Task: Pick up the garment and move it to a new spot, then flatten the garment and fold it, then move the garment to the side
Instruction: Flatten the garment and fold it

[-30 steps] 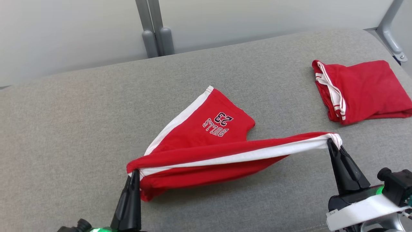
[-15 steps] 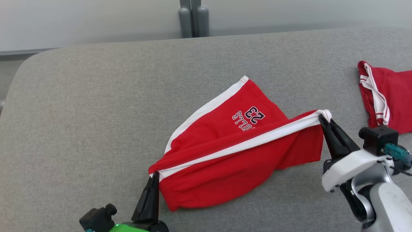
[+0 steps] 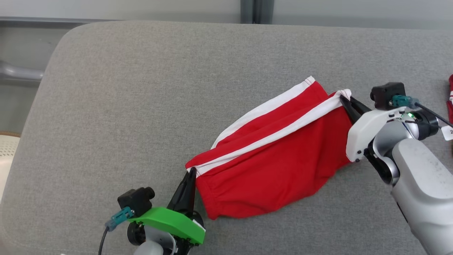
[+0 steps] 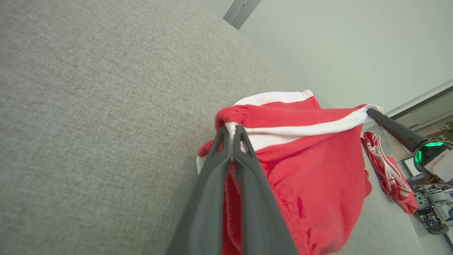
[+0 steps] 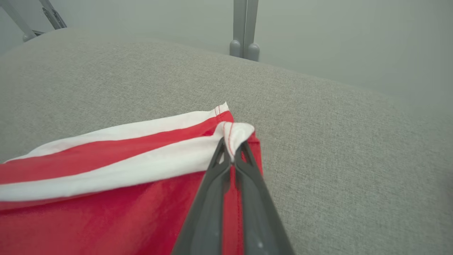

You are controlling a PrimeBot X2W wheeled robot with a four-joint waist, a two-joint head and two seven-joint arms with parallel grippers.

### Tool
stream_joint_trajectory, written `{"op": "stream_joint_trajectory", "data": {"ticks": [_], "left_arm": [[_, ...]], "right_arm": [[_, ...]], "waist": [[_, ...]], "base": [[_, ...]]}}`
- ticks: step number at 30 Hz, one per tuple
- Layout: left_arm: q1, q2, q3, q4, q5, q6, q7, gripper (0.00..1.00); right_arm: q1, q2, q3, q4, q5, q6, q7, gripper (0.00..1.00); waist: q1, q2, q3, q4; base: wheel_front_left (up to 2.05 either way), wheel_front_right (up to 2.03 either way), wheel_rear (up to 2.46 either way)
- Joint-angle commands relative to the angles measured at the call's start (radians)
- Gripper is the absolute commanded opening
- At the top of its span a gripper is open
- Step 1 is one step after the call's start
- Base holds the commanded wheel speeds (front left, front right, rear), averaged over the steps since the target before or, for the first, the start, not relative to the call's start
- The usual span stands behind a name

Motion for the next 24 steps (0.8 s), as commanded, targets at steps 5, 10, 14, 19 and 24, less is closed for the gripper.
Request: {"op": "stream_joint_trajectory", "data": {"ticks": [5,10,14,19,24], "left_arm": [[-0.066,0.002,-0.046,0.031,-0.04,0.026,-0.027,0.0],[-0.1,0.002,-0.08,0.047,-0.079,0.04,-0.044,0.0],[-0.119,0.002,-0.096,0.058,-0.096,0.052,-0.051,0.0],[-0.136,0.002,-0.101,0.054,-0.102,0.062,-0.054,0.76],[-0.12,0.002,-0.078,0.019,-0.074,0.069,-0.054,1.0]], "right_arm": [[-0.115,-0.023,0.065,0.132,0.044,-0.002,0.011,0.0],[-0.198,-0.027,0.135,0.24,0.089,-0.002,0.009,0.0],[-0.246,-0.023,0.183,0.318,0.114,-0.002,-0.014,0.0],[-0.289,-0.013,0.238,0.399,0.147,-0.002,-0.058,0.49],[-0.315,-0.003,0.272,0.462,0.17,-0.002,-0.141,1.0]], "waist": [[0.0001,0.0,0.04,0.046],[0.0001,0.0,0.058,0.069],[0.0001,0.0,0.065,0.083],[0.0001,0.0,0.066,0.094],[0.0001,0.0,0.061,0.101]], "base": [[0.0,0.0,0.0],[0.0,0.0,0.0],[0.0,0.0,0.0],[0.0,0.0,0.0],[0.0,0.0,0.0]]}}
